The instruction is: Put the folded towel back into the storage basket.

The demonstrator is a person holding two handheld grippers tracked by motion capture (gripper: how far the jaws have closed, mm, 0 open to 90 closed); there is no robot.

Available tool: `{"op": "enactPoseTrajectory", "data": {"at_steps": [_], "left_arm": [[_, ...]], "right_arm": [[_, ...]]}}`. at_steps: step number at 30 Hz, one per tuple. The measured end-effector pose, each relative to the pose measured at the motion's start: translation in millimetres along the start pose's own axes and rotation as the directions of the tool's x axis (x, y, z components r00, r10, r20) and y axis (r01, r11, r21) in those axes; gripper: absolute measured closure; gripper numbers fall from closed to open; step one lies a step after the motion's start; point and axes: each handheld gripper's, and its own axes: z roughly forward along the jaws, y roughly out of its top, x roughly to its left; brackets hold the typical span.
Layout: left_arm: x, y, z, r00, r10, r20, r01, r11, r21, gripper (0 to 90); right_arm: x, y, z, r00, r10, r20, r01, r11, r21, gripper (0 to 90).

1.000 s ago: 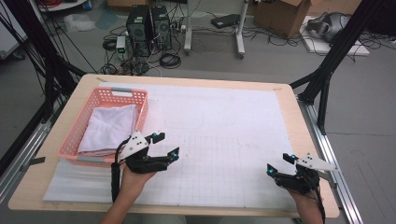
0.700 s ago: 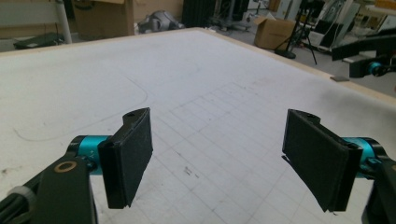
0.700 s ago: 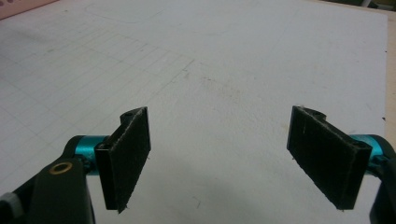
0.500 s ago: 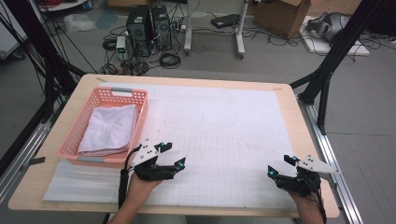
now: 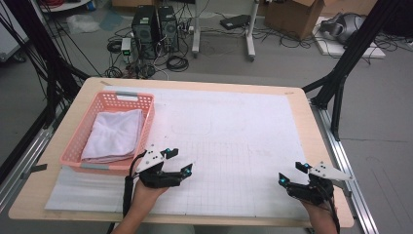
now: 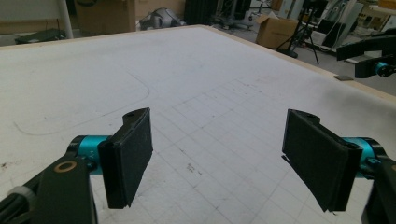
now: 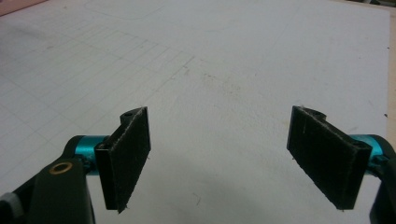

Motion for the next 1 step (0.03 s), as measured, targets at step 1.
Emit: {"op": "enactPoseTrajectory", "data": {"at_steps": [1], "left_arm": [[0.0,0.0,0.0,1.0,0.0,0.0,0.0,1.0,0.0,24.7]], "right_arm": [[-0.1,-0.1,-0.2,1.0,0.005,-0.001,-0.005,1.0,0.002,20.5]]}}
